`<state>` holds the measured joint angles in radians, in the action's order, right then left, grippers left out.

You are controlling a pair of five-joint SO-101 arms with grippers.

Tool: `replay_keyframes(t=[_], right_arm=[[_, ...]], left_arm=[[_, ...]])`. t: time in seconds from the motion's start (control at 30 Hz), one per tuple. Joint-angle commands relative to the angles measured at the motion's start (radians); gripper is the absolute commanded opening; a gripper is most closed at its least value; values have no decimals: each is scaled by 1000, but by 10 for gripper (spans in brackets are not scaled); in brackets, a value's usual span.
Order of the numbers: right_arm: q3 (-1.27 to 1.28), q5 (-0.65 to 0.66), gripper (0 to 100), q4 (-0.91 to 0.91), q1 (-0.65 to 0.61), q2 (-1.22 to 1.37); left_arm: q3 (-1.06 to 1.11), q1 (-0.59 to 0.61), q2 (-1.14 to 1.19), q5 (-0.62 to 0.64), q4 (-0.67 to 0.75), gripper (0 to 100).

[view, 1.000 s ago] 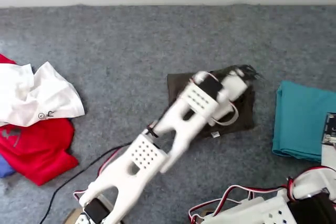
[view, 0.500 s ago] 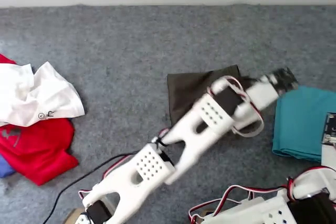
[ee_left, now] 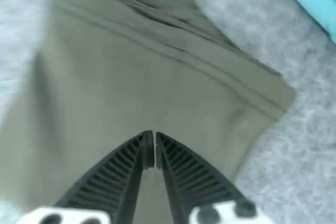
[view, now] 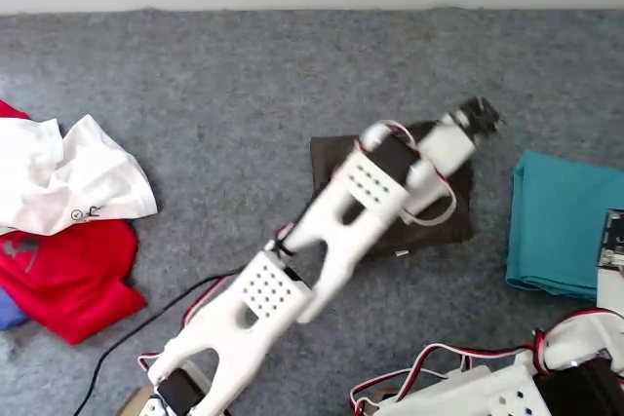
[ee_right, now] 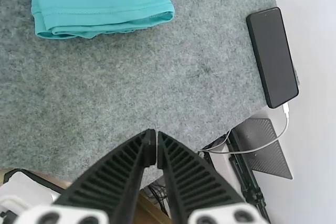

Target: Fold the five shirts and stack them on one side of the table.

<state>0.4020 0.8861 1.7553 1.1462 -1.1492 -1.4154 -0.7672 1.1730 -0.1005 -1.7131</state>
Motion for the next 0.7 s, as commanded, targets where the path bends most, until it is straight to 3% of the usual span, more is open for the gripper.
replay_keyframes(t=[0.0, 0.3, 0.5, 0.67], right_arm=[[-3, 6, 15, 27, 4, -10], [-3, 6, 15, 27, 4, -10], [-3, 0, 15, 27, 4, -5], [-3, -60, 15, 33, -50, 1]], left_arm=[[-8, -80, 9, 0, 20, 14], [-31, -147, -5, 0, -3, 14], [-127, -55, -91, 2, -41, 14], [-124, 44, -187, 74, -43, 17]])
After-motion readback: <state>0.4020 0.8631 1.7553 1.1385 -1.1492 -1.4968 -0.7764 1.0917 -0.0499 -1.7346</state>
